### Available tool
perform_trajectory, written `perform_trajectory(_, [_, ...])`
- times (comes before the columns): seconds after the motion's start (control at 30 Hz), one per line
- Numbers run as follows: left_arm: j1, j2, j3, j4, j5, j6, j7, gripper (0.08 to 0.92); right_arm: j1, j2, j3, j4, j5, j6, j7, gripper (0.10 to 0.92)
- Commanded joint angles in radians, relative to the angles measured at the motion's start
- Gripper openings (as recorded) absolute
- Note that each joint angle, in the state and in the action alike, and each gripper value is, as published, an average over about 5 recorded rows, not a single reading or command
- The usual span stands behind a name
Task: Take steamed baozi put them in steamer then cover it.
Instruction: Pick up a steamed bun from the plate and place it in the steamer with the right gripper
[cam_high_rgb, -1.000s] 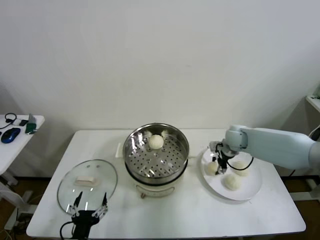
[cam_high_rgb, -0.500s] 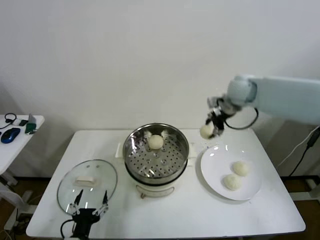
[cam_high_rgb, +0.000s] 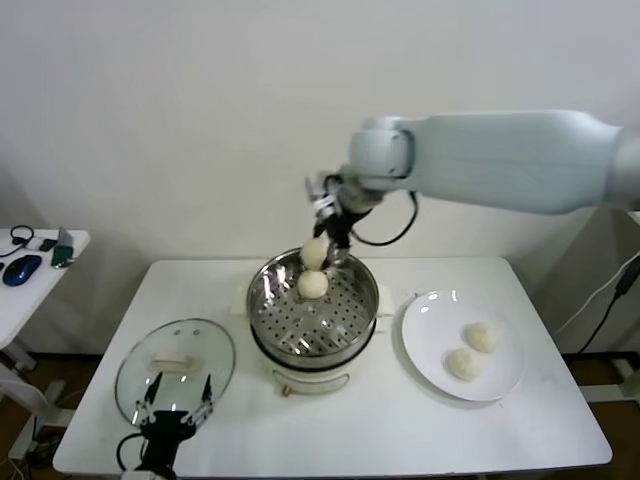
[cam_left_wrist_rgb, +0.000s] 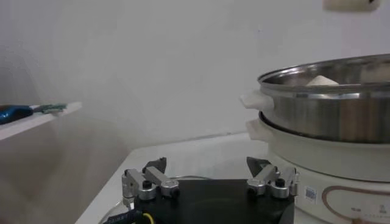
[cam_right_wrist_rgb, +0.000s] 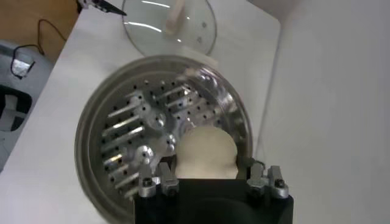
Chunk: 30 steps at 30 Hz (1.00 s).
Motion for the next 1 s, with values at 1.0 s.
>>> perform_trajectory(1.0, [0.006,-0.005,0.008,-0.003,0.007,-0.003,-0.001,0.823,-0.136,0.084,0.017,-0.103,-0.11,0.043,0.02,0.805])
